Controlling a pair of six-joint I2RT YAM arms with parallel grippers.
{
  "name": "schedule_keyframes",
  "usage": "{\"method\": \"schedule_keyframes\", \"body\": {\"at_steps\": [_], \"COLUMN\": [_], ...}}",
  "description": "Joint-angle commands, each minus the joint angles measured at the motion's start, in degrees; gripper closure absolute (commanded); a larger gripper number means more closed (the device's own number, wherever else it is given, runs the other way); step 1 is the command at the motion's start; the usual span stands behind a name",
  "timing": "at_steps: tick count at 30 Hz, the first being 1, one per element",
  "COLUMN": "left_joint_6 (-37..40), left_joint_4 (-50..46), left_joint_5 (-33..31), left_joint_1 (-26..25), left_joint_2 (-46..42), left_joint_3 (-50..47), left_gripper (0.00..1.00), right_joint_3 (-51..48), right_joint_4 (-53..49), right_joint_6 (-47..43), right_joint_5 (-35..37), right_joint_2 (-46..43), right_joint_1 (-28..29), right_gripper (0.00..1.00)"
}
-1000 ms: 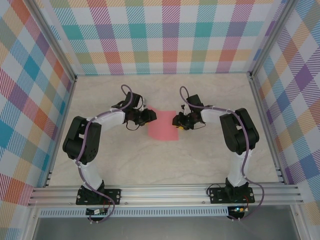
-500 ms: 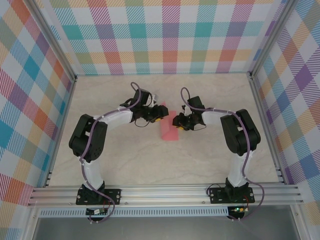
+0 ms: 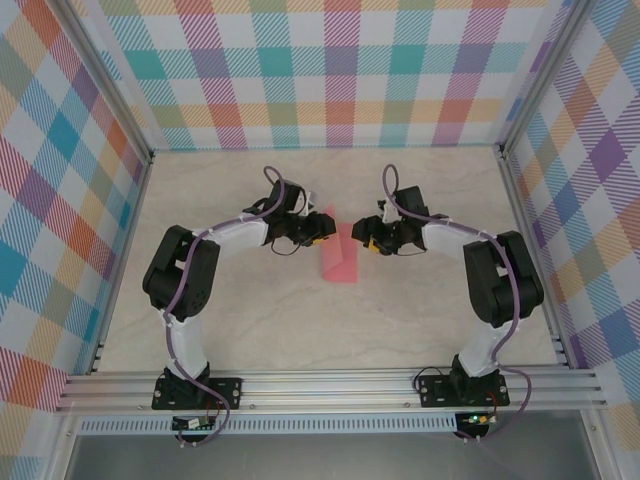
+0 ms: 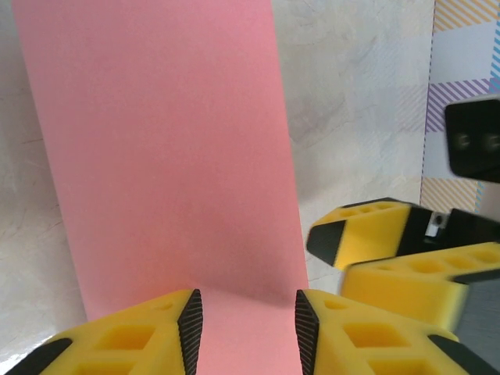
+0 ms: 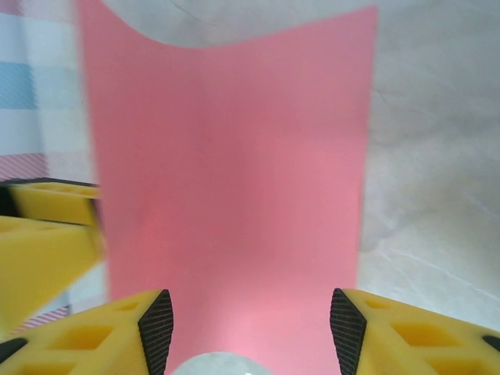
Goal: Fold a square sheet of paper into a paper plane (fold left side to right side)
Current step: First fold in half a square sheet of paper at the center of the table.
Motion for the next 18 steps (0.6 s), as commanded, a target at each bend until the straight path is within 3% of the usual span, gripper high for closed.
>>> {"method": "schedule_keyframes", "body": {"at_steps": [1, 7, 18], "left_joint_6": [-0.37, 0.06, 0.33], "left_joint_4": [0.19, -0.29, -0.25], "left_joint_5": [0.69, 0.68, 0.2], "left_joint_1": [-0.86, -1.08, -1.17], "left_joint_2": [1.29, 1.5, 0.86], "left_joint_3": [1.3, 1.27, 0.19], "left_gripper": [0.62, 0.67, 0.72], "right_joint_3": [0.38, 3.31, 8.14], "right_joint_4": [4.76, 9.12, 5.79], "right_joint_6": [2.82, 6.31, 5.78], "right_joint_5": [-6.82, -11.04, -9.93], "right_joint_2": [0.22, 4.37, 9.31], "right_joint_1": [0.29, 0.53, 1.52], "right_gripper": [0.42, 0.45, 0.55]}}
